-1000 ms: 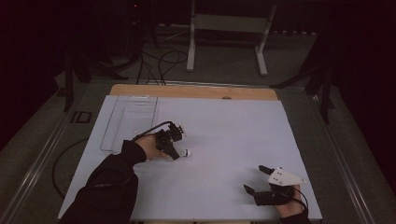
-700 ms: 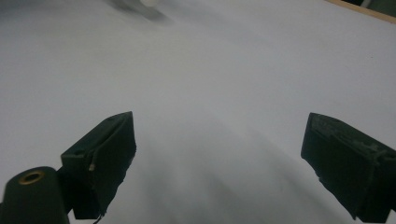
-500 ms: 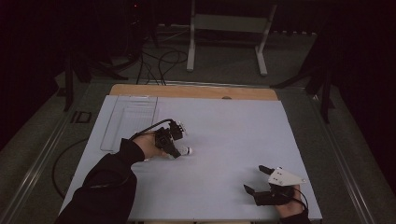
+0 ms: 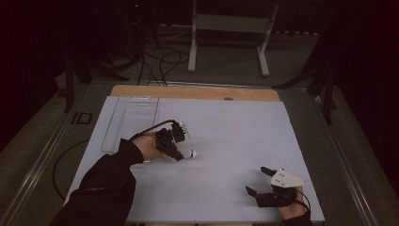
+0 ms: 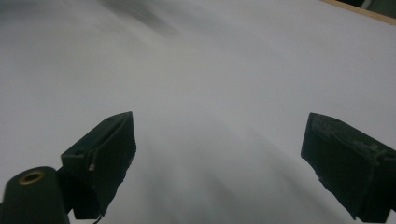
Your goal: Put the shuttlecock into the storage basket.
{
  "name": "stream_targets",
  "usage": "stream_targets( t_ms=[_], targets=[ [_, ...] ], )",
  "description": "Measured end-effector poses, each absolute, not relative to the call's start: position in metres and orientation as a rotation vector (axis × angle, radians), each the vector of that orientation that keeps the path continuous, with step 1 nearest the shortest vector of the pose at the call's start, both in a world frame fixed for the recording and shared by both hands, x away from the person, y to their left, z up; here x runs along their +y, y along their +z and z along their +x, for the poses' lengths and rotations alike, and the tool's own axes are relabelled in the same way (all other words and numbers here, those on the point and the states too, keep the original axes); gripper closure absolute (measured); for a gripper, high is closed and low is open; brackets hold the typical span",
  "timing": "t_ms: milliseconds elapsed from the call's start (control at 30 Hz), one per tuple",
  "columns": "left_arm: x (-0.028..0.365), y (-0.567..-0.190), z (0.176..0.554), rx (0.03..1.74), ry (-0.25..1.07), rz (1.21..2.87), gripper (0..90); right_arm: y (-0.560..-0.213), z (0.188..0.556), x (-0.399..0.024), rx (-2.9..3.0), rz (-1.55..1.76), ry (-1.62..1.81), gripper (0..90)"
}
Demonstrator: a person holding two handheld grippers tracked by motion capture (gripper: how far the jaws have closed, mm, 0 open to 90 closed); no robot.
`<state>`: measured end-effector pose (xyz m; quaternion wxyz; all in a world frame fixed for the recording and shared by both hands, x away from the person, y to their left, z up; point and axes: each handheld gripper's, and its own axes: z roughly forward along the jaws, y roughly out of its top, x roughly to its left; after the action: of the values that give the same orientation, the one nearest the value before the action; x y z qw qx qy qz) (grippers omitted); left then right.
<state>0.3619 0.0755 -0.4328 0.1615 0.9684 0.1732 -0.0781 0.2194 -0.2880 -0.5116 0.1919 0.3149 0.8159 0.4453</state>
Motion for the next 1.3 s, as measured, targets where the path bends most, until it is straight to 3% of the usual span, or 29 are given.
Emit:
stream_targets(
  t_ms=[1300],
  targets=[
    [0.091, -0.386, 0.353, 0.408, -0.204, 2.764, 89.9, -0.511, 0.219, -0.289, 2.286, 0.892, 1.251, 10.0]
  ],
)
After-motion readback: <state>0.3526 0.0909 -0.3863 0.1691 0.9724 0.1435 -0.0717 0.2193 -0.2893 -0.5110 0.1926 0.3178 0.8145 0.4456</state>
